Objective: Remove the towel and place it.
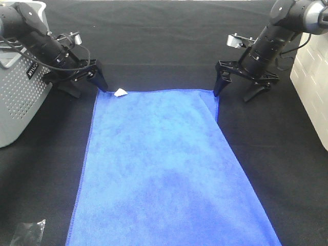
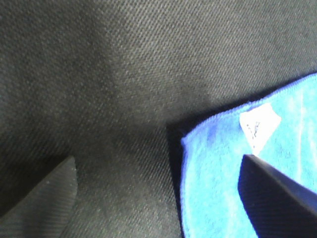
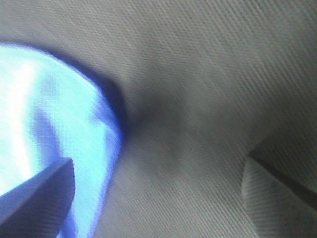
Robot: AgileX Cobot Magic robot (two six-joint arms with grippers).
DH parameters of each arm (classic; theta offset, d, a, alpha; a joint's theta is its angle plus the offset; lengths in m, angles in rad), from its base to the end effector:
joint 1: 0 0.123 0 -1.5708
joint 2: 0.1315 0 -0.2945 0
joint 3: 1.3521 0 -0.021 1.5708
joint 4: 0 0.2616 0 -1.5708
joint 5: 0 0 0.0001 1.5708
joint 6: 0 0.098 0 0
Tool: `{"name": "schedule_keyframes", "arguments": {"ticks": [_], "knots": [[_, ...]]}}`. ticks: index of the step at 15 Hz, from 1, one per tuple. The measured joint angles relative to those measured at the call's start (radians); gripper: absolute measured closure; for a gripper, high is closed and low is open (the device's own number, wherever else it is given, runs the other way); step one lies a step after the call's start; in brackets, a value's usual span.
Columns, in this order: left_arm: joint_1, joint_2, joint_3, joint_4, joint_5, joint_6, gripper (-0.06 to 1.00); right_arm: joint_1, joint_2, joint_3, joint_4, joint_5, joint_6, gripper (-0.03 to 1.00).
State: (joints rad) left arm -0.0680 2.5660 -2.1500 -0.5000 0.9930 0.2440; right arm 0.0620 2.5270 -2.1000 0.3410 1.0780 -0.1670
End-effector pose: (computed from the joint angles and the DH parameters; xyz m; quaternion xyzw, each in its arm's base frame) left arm 0.5437 -0.0765 0.0994 0.0423 0.9666 -0.2110 0.1394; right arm 0.5281 0.0617 0.1002 -0.0441 0.9840 0.1510 0.0834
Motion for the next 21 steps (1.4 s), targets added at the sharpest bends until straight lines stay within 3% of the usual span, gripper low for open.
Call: {"name": "schedule_keyframes", "arguments": {"ticks": [5, 8, 11, 17, 19, 21], "knots": [[-0.021, 0.011, -0.003, -0.021, -0.02, -0.009, 0.15, -0.001, 0.013, -0.005, 0.036, -0.014, -0.019, 0.11], [-0.087, 0.018, -0.003, -0.05, -0.031, -0.009, 0.22, -0.003, 0.015, -0.005, 0.071, -0.018, -0.031, 0.11], [-0.123, 0.019, -0.005, -0.055, -0.031, -0.01, 0.23, 0.045, 0.018, -0.005, 0.076, -0.049, -0.052, 0.12], [-0.125, 0.021, -0.007, -0.056, -0.031, -0.019, 0.23, 0.112, 0.027, -0.005, 0.075, -0.126, -0.053, 0.18], [-0.125, 0.021, -0.007, -0.047, -0.031, -0.019, 0.26, 0.115, 0.033, -0.01, 0.062, -0.129, -0.053, 0.28], [-0.126, 0.024, -0.007, -0.039, -0.03, -0.019, 0.37, 0.115, 0.035, -0.01, 0.045, -0.132, -0.053, 0.44]]}}
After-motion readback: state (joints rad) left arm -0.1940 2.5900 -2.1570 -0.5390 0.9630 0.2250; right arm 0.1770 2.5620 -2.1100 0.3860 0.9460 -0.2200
